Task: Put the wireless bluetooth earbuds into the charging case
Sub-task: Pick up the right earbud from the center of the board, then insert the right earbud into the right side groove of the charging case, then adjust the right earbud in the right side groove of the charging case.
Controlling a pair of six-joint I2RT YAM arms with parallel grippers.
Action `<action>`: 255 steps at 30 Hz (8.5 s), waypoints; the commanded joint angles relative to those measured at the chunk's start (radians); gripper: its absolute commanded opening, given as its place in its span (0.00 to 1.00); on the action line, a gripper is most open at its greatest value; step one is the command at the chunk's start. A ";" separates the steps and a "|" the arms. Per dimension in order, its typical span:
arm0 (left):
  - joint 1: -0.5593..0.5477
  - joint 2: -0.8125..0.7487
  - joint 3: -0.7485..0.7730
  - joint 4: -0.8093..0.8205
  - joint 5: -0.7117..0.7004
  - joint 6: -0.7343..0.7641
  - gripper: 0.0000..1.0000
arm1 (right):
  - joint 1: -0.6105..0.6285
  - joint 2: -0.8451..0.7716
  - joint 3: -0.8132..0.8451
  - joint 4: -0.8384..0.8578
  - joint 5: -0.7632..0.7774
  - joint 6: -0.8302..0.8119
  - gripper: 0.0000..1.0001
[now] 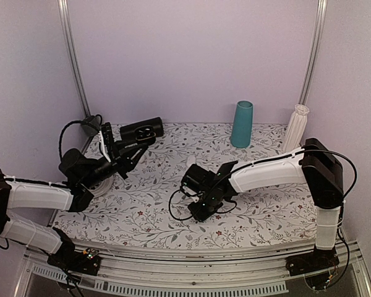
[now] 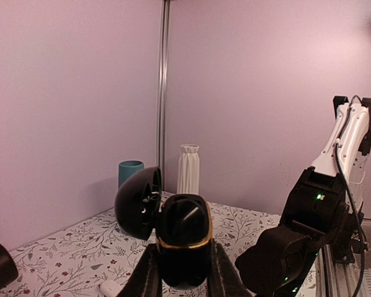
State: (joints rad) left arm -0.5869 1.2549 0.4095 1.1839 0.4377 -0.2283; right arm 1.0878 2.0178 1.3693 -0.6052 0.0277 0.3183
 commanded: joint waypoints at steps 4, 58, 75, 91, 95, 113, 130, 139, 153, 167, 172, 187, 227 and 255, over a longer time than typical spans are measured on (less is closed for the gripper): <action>0.005 0.023 -0.009 0.005 -0.001 -0.002 0.00 | -0.030 -0.096 -0.056 0.093 -0.005 0.016 0.15; 0.028 0.412 0.259 0.279 0.571 -0.331 0.00 | -0.144 -0.494 -0.101 0.778 -0.343 -0.065 0.15; -0.007 0.431 0.275 0.340 0.558 -0.384 0.00 | -0.108 -0.479 -0.144 0.820 -0.334 -0.096 0.15; -0.014 0.418 0.285 0.347 0.538 -0.393 0.00 | -0.099 -0.471 -0.153 0.810 -0.321 -0.104 0.15; -0.016 0.410 0.285 0.346 0.538 -0.390 0.00 | -0.099 -0.468 -0.153 0.805 -0.315 -0.105 0.15; -0.013 0.388 0.277 0.338 0.518 -0.362 0.00 | -0.099 -0.472 -0.153 0.765 -0.297 -0.108 0.15; -0.004 0.366 0.260 0.333 0.492 -0.339 0.00 | -0.098 -0.476 -0.153 0.743 -0.292 -0.110 0.15; -0.002 0.360 0.249 0.342 0.483 -0.334 0.00 | -0.098 -0.466 -0.153 0.740 -0.302 -0.098 0.15; -0.001 0.350 0.243 0.341 0.477 -0.329 0.00 | -0.085 -0.445 -0.141 0.712 -0.268 -0.108 0.16; 0.006 0.348 0.234 0.339 0.469 -0.322 0.00 | -0.085 -0.459 -0.148 0.710 -0.239 -0.115 0.18; 0.009 0.352 0.233 0.339 0.467 -0.321 0.00 | -0.085 -0.461 -0.148 0.712 -0.239 -0.119 0.18; 0.010 0.354 0.235 0.338 0.461 -0.317 0.00 | -0.085 -0.472 -0.149 0.709 -0.240 -0.124 0.25; 0.010 0.312 0.222 0.198 0.421 -0.210 0.00 | -0.085 -0.467 -0.123 0.621 -0.143 -0.095 0.32; 0.011 0.307 0.218 0.052 0.321 -0.124 0.00 | -0.092 -0.361 0.327 0.125 0.054 0.165 0.39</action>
State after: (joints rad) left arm -0.5812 1.5871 0.6380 1.2675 0.7910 -0.3847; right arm 1.0004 1.6062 1.5997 -0.3023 0.0154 0.4049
